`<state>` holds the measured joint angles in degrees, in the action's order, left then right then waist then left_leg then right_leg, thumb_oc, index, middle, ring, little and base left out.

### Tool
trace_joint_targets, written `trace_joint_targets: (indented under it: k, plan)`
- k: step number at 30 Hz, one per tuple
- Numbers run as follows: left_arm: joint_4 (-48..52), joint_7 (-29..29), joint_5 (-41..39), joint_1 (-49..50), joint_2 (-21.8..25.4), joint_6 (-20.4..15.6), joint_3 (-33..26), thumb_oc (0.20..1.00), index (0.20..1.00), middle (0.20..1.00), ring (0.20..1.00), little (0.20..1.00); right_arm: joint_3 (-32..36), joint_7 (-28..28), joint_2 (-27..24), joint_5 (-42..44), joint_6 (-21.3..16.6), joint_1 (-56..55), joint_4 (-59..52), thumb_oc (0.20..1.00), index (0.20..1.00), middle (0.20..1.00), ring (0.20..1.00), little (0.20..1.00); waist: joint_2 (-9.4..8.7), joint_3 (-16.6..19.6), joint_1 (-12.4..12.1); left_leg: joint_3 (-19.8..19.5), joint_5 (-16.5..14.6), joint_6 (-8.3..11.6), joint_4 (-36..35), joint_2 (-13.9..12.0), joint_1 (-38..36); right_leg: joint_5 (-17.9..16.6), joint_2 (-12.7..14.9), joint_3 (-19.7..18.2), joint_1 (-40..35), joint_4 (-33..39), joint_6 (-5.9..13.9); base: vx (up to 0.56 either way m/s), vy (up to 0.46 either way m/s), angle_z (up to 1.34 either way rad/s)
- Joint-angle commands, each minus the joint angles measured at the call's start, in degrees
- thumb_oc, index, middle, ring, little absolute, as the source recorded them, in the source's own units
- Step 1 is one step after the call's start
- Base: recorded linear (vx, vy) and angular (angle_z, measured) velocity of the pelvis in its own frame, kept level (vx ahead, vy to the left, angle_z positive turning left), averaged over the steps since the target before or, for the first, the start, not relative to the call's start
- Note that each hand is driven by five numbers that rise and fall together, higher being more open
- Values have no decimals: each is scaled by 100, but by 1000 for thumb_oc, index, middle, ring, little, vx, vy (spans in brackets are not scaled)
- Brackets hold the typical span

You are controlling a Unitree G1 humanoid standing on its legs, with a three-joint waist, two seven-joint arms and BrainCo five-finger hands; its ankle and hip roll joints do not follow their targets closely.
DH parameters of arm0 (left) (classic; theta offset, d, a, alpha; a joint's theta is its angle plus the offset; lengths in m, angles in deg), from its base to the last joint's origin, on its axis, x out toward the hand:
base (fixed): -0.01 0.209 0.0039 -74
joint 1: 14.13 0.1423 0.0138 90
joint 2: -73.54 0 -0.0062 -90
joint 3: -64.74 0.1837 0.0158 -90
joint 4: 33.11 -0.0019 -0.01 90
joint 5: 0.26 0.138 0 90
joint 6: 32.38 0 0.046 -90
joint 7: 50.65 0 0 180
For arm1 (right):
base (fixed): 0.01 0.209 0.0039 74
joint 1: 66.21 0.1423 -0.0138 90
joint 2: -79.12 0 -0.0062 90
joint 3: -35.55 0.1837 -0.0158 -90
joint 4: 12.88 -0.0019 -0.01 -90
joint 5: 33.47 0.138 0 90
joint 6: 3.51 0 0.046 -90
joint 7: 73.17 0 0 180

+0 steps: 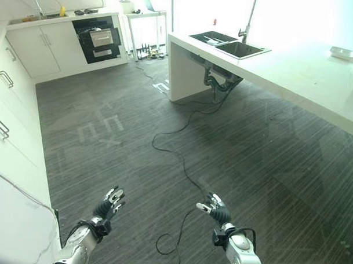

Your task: Place the dishes in the dishwasher.

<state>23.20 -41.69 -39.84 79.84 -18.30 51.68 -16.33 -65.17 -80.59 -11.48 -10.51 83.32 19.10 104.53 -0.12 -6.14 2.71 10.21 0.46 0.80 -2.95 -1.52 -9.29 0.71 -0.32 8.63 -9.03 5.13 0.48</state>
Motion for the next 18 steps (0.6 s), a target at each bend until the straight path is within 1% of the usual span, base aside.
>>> trace_joint_targets:
  k: [1,3,4,5,6,7,8,9,10,11,12,14,15,16,17,18]
  plan:
    - [20,93,-79,-432,51,-327,-121,1000,1000,1000,1000,1000,-22,-249,-308,-143,-391,331,-604,1000,1000,1000,1000,1000,-206,-448,43,-52,-257,216,2129,-234,833,14,268,49,-32,-198,54,3,-192,-22]
    - [15,180,-52,-392,92,-406,-115,1000,1000,1000,1000,1000,62,-370,-473,-173,-415,270,-676,1000,1000,1000,1000,1000,-232,-604,104,29,2,289,3149,-447,1331,17,243,44,3,-309,-75,65,-118,-25]
    - [38,203,17,-378,111,-399,-100,1000,1000,1000,1000,1000,117,-406,-526,-203,-449,221,-675,1000,1000,1000,1000,1000,-228,-675,121,64,152,330,3198,-555,1479,37,211,55,-42,-329,-92,145,-33,-13]
    - [76,193,114,-370,126,-380,-77,1000,1000,1000,1000,1000,159,-396,-537,-243,-441,199,-681,1000,1000,1000,1000,1000,-221,-727,128,161,201,340,2952,-588,1491,57,189,64,-89,-331,-70,295,71,0]
    - [117,220,99,-321,154,-358,-37,1000,1000,1000,1000,1000,196,-357,-546,-308,-422,190,-703,1000,1000,1000,1000,1000,-152,-767,132,305,162,417,2177,-624,1413,168,126,75,-233,-270,16,337,120,9]
    - [151,248,75,-279,162,-344,-44,1000,1000,1000,1000,1000,212,-357,-557,-305,-408,185,-717,1000,1000,1000,1000,1000,-127,-786,123,396,245,436,1647,-600,1295,202,119,83,-303,-240,61,373,201,14]
    - [219,248,93,-205,168,-348,-61,1000,1000,1000,1000,1000,213,-370,-569,-298,-394,169,-752,1000,1000,1000,1000,1000,-40,-804,85,459,568,440,633,-594,1227,217,53,59,-397,-182,95,331,210,25]
    - [244,240,108,-138,179,-391,-58,1000,1000,1000,1000,1000,240,-433,-590,-311,-393,146,-777,1000,1000,1000,1000,1000,22,-806,45,344,819,511,92,-597,1174,268,-12,-3,-521,-116,119,401,251,29]
    - [235,235,89,-45,200,-483,-64,1000,1000,1000,1000,1000,270,-556,-634,-351,-411,117,-781,1000,1000,1000,1000,1000,84,-790,-16,62,980,582,-205,-643,1297,332,-95,-119,-616,-85,113,443,227,15]
    - [214,239,133,48,194,-577,-85,1000,1000,1000,1000,1000,279,-660,-663,-371,-418,85,-778,1000,1000,1000,1000,1000,102,-797,-70,-211,998,620,-205,-690,1449,415,-140,-222,-684,-110,79,535,292,-28]
    - [177,281,250,155,185,-686,-130,1000,1000,1000,1000,1000,305,-771,-686,-311,-415,36,-770,1000,1000,1000,1000,1000,112,-820,-108,-246,1049,685,-205,-789,1623,564,-181,-286,-816,-190,27,504,306,-64]
    - [154,352,233,191,170,-735,-168,1000,1000,1000,1000,1000,313,-872,-698,-274,-437,-1,-808,1000,1000,1000,1000,1000,121,-820,-97,10,998,665,-205,-852,1567,702,-159,-301,-893,-305,10,513,379,-63]
    - [170,366,292,155,202,-757,-192,1000,1000,1000,1000,1000,322,-957,-691,-207,-446,-71,-932,1000,1000,1000,1000,1000,122,-758,-87,222,879,563,-205,-827,1447,848,-66,-219,-928,-514,63,405,338,-29]
    - [172,367,297,154,205,-759,-191,1000,1000,1000,1000,1000,325,-964,-690,-204,-444,-79,-944,1000,1000,1000,1000,1000,118,-754,-90,233,872,557,-205,-821,1437,859,-55,-219,-930,-531,68,494,424,-10]
    - [238,382,341,76,305,-716,-188,1000,1000,1000,1000,1000,329,-966,-655,-187,-392,-126,-1125,1000,1000,1000,1000,1000,68,-696,-147,254,847,415,-204,-667,1340,1037,97,-198,-1056,-796,193,416,360,6]
    - [326,396,386,64,381,-696,-174,1000,1000,1000,1000,1000,295,-917,-622,-154,-384,-130,-1226,1000,1000,1000,1000,1000,49,-614,-235,192,785,303,-167,-564,1345,1118,182,-180,-1090,-962,275,531,470,0]
